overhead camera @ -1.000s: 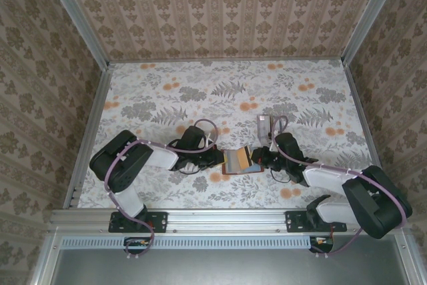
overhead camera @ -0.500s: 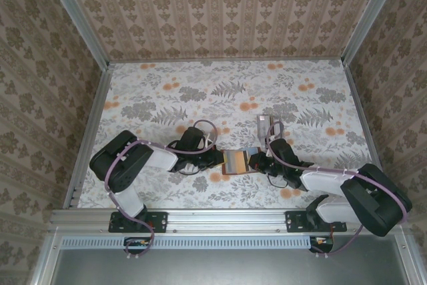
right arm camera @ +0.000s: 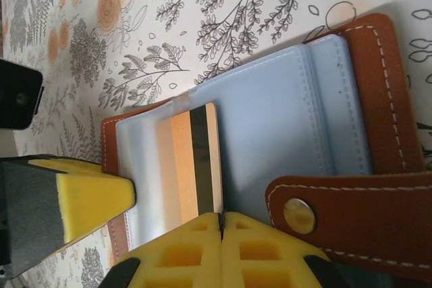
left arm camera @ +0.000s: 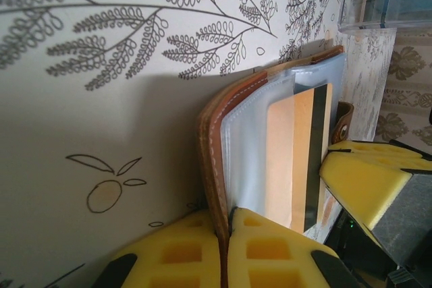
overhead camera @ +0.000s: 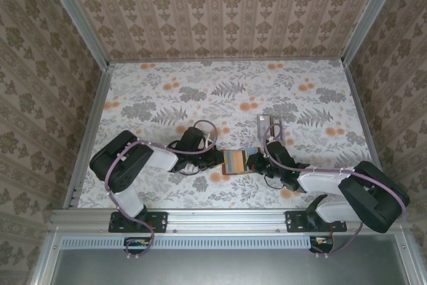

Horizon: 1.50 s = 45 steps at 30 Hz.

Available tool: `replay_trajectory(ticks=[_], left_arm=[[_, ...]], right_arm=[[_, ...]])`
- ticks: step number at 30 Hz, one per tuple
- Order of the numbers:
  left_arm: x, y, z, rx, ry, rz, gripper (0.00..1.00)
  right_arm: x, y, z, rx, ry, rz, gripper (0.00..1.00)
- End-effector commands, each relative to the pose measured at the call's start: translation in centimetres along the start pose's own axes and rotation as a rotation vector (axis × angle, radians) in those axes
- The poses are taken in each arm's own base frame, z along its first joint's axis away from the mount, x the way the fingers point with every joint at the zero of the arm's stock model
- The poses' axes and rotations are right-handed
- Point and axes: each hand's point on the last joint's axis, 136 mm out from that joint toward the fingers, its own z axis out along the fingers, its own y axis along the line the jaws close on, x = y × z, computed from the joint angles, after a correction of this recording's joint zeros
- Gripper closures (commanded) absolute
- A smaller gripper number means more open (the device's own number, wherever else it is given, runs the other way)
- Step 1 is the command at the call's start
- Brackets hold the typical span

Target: Put the credit cards into the card holder

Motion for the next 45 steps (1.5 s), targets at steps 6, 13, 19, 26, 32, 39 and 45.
replay_trajectory(ticks=[6, 13, 19, 26, 32, 39, 45], left_arm=[[0.7, 0.9, 0.3, -0.033, 0.026, -0.004, 0.91], [0.7, 0.8, 0.2, -0.029, 0.023, 0.0, 0.9], [0.8, 0.6, 0.2, -0.025, 0.025, 0.002, 0.72], [0.7, 0.0, -0.2, -0.019, 0.028, 0.031, 0.57], [0.4, -0.1, 0.0, -0.022, 0.043, 0.033, 0.55], [-0.2, -0.2, 0.2, -0.023, 0.066, 0.04, 0.56], [0.0, -0.3, 0.5, -0.024, 0.102, 0.041, 0.56]], right_arm=[[0.2, 1.1, 1.3, -0.003, -0.001, -0.014, 1.0], [1.5, 1.4, 2.1, 0.002, 0.033, -0.033, 1.0], [2.2, 1.7, 2.8, 0.0, 0.058, -0.045, 1.0], [2.6, 2.0, 3.1, -0.005, 0.079, -0.065, 1.0], [3.5, 3.4, 3.2, -0.09, 0.11, -0.126, 1.0], [4.0, 3.8, 3.1, -0.096, 0.143, -0.202, 1.0], [4.7, 5.0, 3.9, -0.146, 0.195, -0.226, 1.0]])
